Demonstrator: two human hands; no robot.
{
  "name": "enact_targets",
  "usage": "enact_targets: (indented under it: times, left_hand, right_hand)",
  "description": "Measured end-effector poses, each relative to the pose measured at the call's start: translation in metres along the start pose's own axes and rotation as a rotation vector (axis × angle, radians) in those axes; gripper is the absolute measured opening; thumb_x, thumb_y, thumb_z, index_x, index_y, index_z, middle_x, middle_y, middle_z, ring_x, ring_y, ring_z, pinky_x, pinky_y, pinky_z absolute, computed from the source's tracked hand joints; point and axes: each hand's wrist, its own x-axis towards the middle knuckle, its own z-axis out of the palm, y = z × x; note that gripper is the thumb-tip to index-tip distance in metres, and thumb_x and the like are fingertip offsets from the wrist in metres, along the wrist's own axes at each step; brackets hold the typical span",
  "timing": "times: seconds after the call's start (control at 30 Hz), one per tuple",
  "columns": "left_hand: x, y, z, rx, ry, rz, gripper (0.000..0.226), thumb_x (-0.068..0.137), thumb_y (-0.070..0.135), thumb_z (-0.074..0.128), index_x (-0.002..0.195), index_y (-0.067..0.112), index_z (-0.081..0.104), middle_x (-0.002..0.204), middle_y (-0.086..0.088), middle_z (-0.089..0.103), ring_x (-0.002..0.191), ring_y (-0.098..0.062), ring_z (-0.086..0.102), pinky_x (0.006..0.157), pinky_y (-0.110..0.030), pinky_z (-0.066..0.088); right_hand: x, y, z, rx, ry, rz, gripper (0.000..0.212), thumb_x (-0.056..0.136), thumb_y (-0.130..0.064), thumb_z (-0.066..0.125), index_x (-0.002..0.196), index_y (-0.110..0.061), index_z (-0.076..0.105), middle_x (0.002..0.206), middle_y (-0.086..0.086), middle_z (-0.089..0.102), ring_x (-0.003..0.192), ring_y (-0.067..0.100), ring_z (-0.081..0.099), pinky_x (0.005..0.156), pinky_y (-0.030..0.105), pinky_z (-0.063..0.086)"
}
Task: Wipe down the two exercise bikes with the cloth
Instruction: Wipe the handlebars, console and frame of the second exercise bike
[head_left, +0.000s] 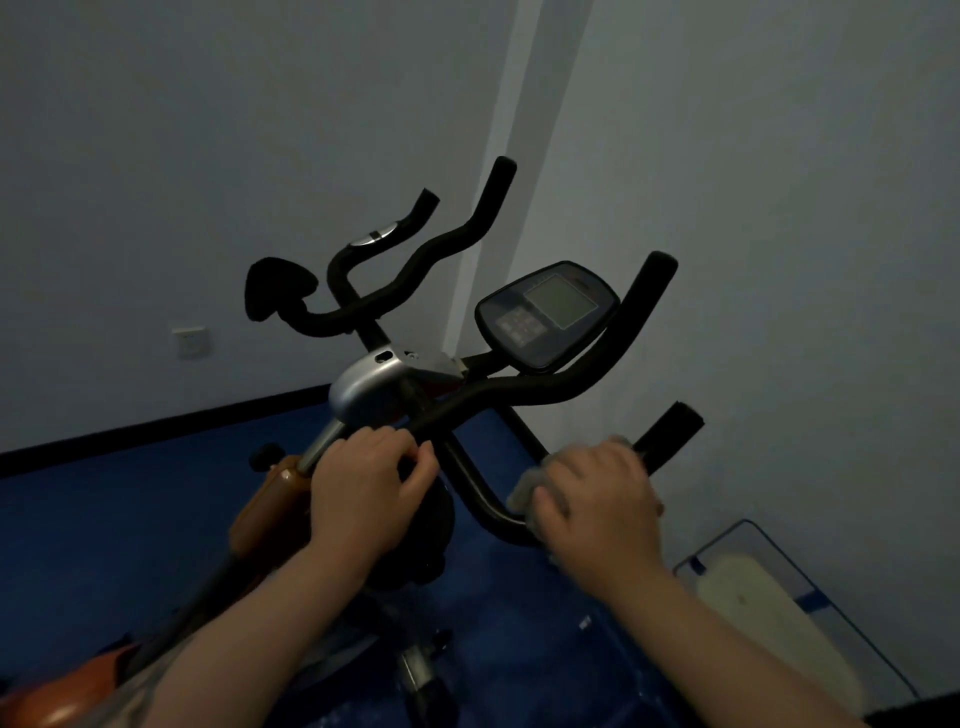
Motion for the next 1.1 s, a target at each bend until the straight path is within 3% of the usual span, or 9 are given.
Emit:
enact_targets:
  times: [0.1,0.17,0.33,0.47,0.63,0.8,0.87,1.0,1.1]
  left_hand:
    - [-0.001,0.001,0.000,0.013,0.032,-0.011,0.038,0.087,0.042,0.044,0.057,0.021,0.052,0.053,0.008,0.046,0.050,-0.009,0.040,0.053,-0.026,0.030]
    - [-0.002,0.001,0.000,0.021,0.056,-0.018,0.038,0.086,0.042,0.045,0.056,0.020,0.052,0.053,0.010,0.044,0.050,-0.008,0.037,0.051,-0.024,0.027]
    - [-0.002,0.002,0.001,0.016,0.070,-0.046,0.037,0.085,0.041,0.046,0.054,0.021,0.051,0.053,0.012,0.040,0.048,-0.008,0.039,0.046,-0.020,0.025]
    - [-0.004,0.002,0.002,0.052,0.037,-0.066,0.035,0.087,0.034,0.058,0.056,0.022,0.049,0.053,0.012,0.041,0.050,-0.007,0.040,0.047,-0.018,0.022]
    - [-0.003,0.003,0.001,0.052,0.019,-0.094,0.036,0.087,0.033,0.059,0.055,0.027,0.043,0.052,0.013,0.038,0.049,-0.002,0.036,0.047,-0.018,0.019]
    - [-0.003,0.006,-0.002,0.039,0.052,-0.089,0.033,0.086,0.041,0.047,0.056,0.027,0.043,0.053,0.014,0.039,0.049,-0.004,0.038,0.046,-0.017,0.021]
    - [-0.002,0.006,-0.002,0.023,0.048,-0.079,0.033,0.086,0.039,0.049,0.057,0.026,0.043,0.054,0.014,0.039,0.050,-0.006,0.039,0.046,-0.019,0.023]
    - [-0.003,0.005,-0.003,0.007,0.049,-0.059,0.035,0.086,0.041,0.044,0.057,0.022,0.049,0.055,0.013,0.040,0.050,-0.005,0.039,0.046,-0.016,0.025]
    - [-0.002,0.002,-0.002,0.010,0.061,-0.036,0.033,0.086,0.038,0.047,0.057,0.022,0.050,0.055,0.012,0.043,0.052,-0.005,0.038,0.049,-0.010,0.020]
  right_hand:
    - [-0.009,0.012,-0.002,0.024,-0.070,-0.294,0.027,0.087,-0.033,0.052,0.096,-0.015,0.070,0.099,0.001,0.067,0.083,0.020,0.057,0.091,0.040,0.043]
    - [-0.007,0.049,-0.013,-0.001,-0.011,-0.355,0.032,0.086,-0.028,0.051,0.103,-0.010,0.072,0.103,0.007,0.067,0.090,0.025,0.058,0.095,0.043,0.043]
    - [-0.009,0.021,-0.007,0.046,0.105,0.014,0.029,0.082,-0.023,0.046,0.085,-0.007,0.069,0.087,0.009,0.064,0.083,0.027,0.056,0.100,0.048,0.038]
    - [-0.014,-0.027,-0.002,-0.012,-0.170,-0.057,0.029,0.087,-0.039,0.044,0.088,-0.019,0.065,0.082,0.000,0.060,0.075,0.020,0.056,0.082,0.038,0.045]
    - [-0.002,-0.017,-0.018,-0.124,-0.464,-0.190,0.048,0.097,-0.049,0.018,0.113,-0.022,0.054,0.101,-0.001,0.058,0.092,0.020,0.054,0.092,0.037,0.036]
    - [0.046,-0.048,0.011,-0.024,-0.741,0.023,0.044,0.104,-0.044,0.021,0.124,-0.010,0.040,0.119,0.014,0.057,0.103,0.031,0.057,0.075,0.038,0.032]
    - [0.059,-0.046,0.015,0.099,-0.794,0.136,0.049,0.104,-0.045,0.020,0.128,-0.007,0.040,0.125,0.017,0.055,0.110,0.034,0.055,0.079,0.038,0.037]
    - [0.041,-0.043,0.011,0.027,-0.731,0.060,0.034,0.105,-0.037,0.026,0.126,-0.013,0.038,0.118,0.015,0.055,0.099,0.033,0.057,0.070,0.037,0.039]
    - [0.053,-0.043,0.020,0.102,-0.783,0.176,0.045,0.104,-0.042,0.023,0.130,-0.009,0.039,0.121,0.016,0.055,0.103,0.033,0.056,0.071,0.035,0.035]
